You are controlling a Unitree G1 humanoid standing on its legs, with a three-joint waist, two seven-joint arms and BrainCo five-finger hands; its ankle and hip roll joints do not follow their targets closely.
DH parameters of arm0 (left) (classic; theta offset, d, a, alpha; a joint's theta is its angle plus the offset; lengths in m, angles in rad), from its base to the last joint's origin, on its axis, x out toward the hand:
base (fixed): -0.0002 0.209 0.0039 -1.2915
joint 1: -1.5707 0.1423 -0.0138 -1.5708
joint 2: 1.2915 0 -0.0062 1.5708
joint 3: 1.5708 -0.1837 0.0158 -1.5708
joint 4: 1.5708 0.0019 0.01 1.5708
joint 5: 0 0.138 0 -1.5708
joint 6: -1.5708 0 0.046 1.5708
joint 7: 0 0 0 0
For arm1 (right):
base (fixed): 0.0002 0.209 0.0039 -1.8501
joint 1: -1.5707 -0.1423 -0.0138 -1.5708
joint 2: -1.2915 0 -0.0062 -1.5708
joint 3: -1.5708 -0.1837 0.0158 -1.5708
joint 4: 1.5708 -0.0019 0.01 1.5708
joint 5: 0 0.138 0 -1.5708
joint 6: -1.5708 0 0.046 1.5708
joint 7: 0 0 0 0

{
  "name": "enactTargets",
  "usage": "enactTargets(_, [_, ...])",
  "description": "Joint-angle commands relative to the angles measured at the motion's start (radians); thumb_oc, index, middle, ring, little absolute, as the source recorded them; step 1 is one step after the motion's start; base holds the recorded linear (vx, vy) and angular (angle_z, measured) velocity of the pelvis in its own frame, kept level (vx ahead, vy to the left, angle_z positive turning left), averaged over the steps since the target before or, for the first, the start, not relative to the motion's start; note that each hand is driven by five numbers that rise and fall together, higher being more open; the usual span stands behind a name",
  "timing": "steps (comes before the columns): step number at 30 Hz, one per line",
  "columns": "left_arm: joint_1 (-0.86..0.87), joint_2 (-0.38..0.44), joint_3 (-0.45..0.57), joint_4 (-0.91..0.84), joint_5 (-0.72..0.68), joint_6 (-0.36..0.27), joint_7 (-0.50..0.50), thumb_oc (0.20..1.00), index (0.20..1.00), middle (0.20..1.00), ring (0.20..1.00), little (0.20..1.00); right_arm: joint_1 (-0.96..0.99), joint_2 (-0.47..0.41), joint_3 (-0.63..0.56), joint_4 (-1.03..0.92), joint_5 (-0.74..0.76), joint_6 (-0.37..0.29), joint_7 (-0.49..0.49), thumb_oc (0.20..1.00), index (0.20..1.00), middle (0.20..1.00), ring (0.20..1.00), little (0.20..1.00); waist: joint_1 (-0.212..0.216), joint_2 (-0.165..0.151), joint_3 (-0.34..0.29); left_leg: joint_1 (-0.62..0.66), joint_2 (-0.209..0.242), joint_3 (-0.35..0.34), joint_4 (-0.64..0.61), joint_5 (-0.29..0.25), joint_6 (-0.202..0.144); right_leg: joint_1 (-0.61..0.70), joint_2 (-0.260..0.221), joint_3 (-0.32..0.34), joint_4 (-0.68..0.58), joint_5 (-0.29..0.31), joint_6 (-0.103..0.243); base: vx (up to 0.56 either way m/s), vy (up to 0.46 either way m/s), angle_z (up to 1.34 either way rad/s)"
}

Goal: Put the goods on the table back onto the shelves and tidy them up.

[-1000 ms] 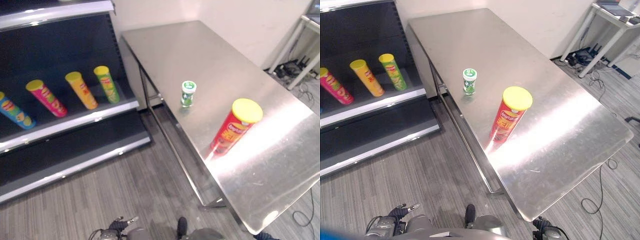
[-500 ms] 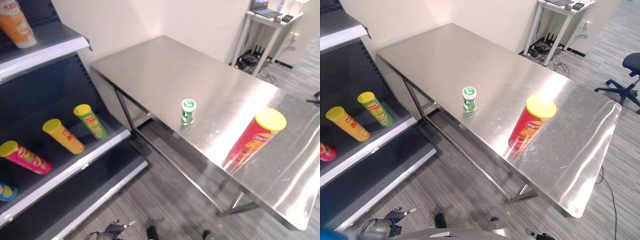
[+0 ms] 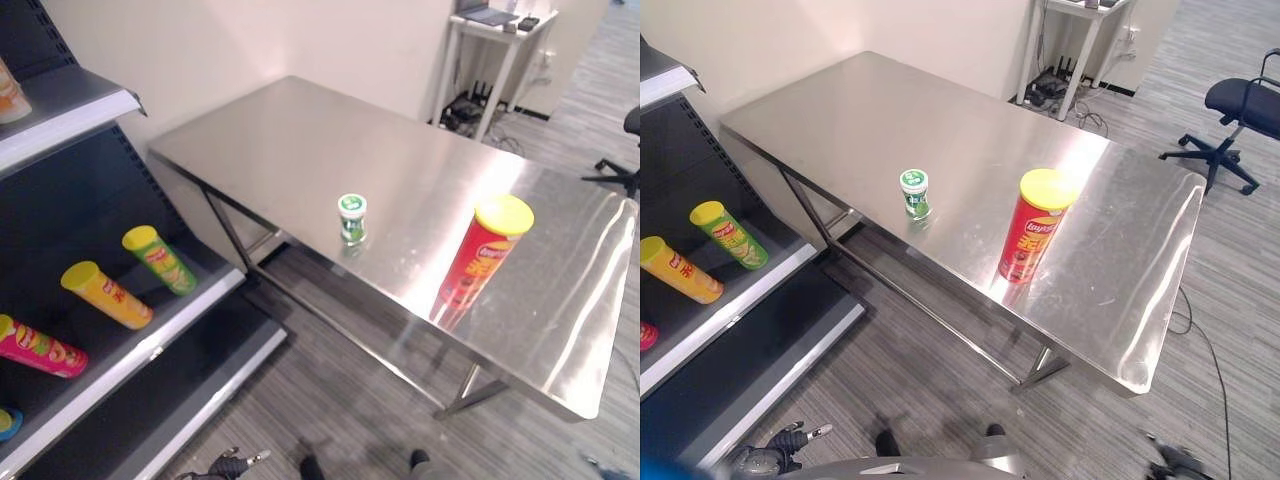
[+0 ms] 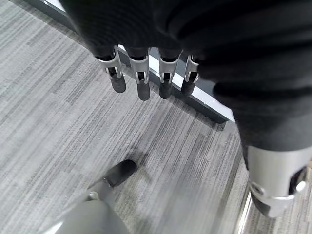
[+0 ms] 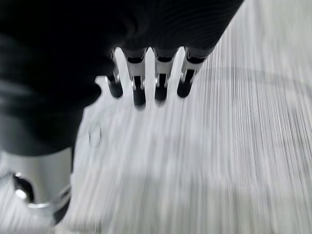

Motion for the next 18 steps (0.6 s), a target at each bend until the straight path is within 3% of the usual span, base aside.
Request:
enactTargets(1, [-0.051, 0.015, 0.003, 0.002, 0.053, -0.022, 0.004, 1.0, 1.0, 1.0, 1.0, 1.0, 0.0, -0.087, -0.068, -0.05, 0.005, -0.037, -0.046, 1.0, 1.0, 1.0, 1.0, 1.0, -0.007, -0.007, 0.014, 0.097, 0.03, -0.042, 0.012, -0.125, -0.027, -0.091, -0.049, -0.015, 0.032, 0.088, 0.066, 0.0, 0.0, 0.0])
enactTargets(3, [-0.047, 0.008, 0.012, -0.004, 0.064, -0.019, 0.0, 1.0, 1.0, 1.0, 1.0, 1.0, 0.061, -0.148, -0.129, -0.22, -0.051, -0.042, -0.058, 1.0, 1.0, 1.0, 1.0, 1.0, -0.023, -0.017, 0.005, 0.103, 0.037, -0.035, 0.012, -0.13, -0.03, -0.089, -0.045, -0.012, 0.021, 0.088, 0.066, 0.0, 0.0, 0.0])
enactTargets(6, [-0.044, 0.005, 0.016, -0.004, 0.068, -0.018, 0.001, 1.0, 1.0, 1.0, 1.0, 1.0, 0.085, -0.164, -0.159, -0.317, -0.068, -0.043, -0.06, 1.0, 1.0, 1.0, 1.0, 1.0, -0.026, -0.018, 0.003, 0.106, 0.038, -0.033, 0.012, -0.131, -0.03, -0.088, -0.044, -0.008, 0.017, 0.09, 0.066, 0.01, -0.004, -0.07])
enactTargets(9, [-0.031, 0.002, 0.024, -0.024, 0.078, -0.029, -0.007, 1.0, 1.0, 1.0, 1.0, 1.0, 0.096, -0.295, -0.203, -0.626, -0.126, -0.106, -0.035, 1.0, 1.0, 1.0, 1.0, 1.0, -0.032, -0.027, 0.006, 0.111, 0.04, -0.016, 0.012, -0.133, -0.033, -0.098, -0.043, 0.009, 0.012, 0.098, 0.068, -0.02, -0.01, -0.18])
enactTargets(18, [-0.001, 0.025, 0.024, -0.081, 0.075, -0.048, -0.039, 1.0, 1.0, 1.0, 1.0, 1.0, 0.043, -0.443, -0.209, -0.866, -0.049, -0.177, 0.07, 1.0, 1.0, 1.0, 1.0, 1.0, -0.013, -0.026, -0.003, 0.115, 0.046, 0.002, 0.012, -0.129, -0.041, -0.1, -0.047, 0.003, 0.0, 0.111, 0.072, -0.01, -0.014, -0.07])
